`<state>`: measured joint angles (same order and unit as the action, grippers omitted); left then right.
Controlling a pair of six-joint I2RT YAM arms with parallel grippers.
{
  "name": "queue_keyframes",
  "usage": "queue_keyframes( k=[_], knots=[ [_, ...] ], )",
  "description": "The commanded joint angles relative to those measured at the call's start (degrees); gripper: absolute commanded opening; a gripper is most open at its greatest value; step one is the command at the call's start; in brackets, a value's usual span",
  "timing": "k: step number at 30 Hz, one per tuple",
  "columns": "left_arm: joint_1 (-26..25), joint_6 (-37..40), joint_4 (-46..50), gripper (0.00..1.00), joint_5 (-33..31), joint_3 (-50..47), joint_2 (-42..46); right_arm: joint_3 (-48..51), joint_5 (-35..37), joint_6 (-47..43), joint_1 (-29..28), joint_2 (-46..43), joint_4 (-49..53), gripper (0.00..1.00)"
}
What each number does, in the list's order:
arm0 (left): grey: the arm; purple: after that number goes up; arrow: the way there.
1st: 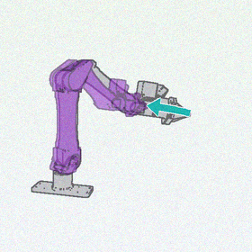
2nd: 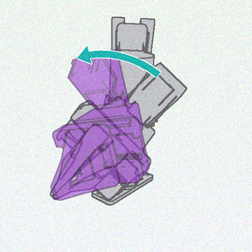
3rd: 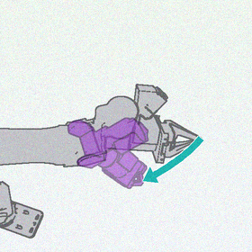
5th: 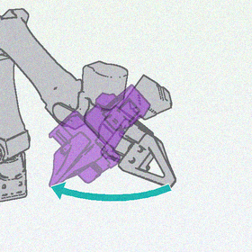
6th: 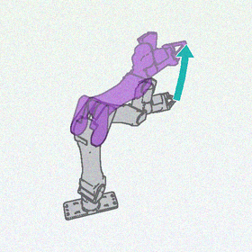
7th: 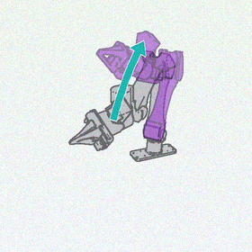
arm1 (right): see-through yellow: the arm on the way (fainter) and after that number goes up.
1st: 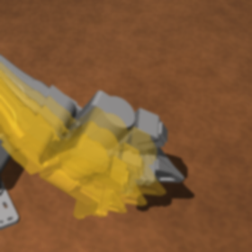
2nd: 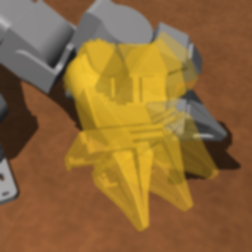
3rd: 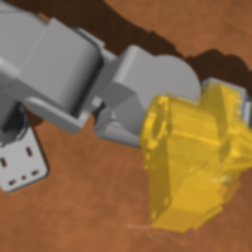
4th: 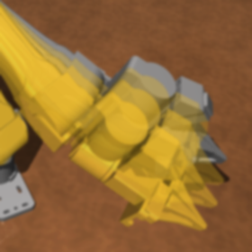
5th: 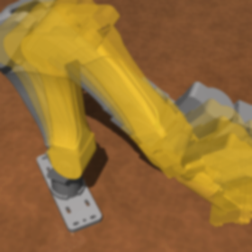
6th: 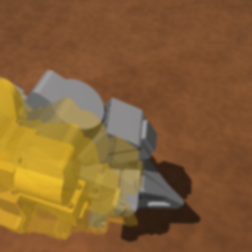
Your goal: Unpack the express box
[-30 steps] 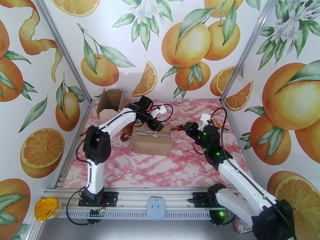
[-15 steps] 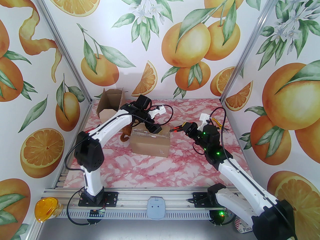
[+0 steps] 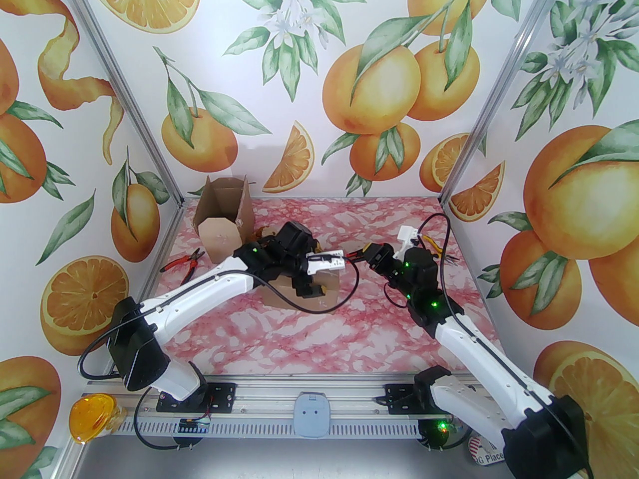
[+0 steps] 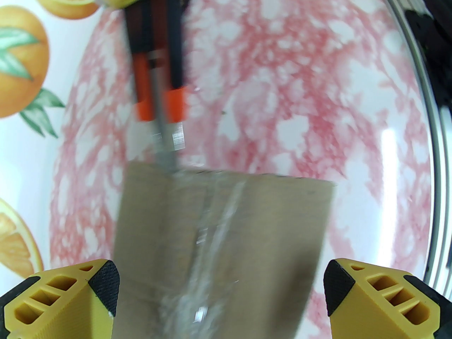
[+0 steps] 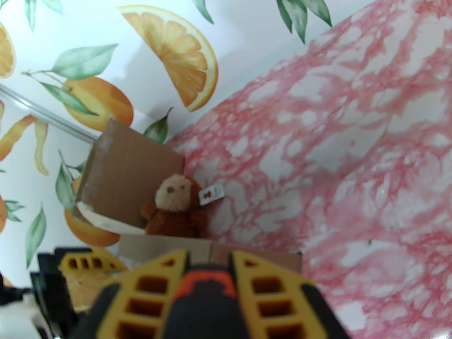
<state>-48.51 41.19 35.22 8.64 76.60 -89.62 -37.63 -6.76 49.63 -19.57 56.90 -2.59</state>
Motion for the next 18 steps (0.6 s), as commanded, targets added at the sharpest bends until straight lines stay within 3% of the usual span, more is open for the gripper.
queue_keyframes(
  k=[1,7,13,18],
  knots=[
    [-1.77,2.70,-3.34,1.00,-3.32,-2.89,1.77,-0.94,-1.67,-0.58,-0.64,1.01,2.74,0.00],
    [-2.81,3.16,-13.76,1.00,-9.67,-7.97,1.99,-0.62,-1.95,-0.23,-0.64,0.49,2.81,0.00],
    [-2.66,2.26,-18.63,1.00,-11.93,-9.42,0.99,0.22,-2.87,0.58,-0.64,0.18,2.50,0.00],
    [-0.76,-1.52,-21.33,1.00,-9.92,-11.03,1.19,1.30,-4.13,1.75,-0.64,-0.73,2.63,0.00]
  ],
)
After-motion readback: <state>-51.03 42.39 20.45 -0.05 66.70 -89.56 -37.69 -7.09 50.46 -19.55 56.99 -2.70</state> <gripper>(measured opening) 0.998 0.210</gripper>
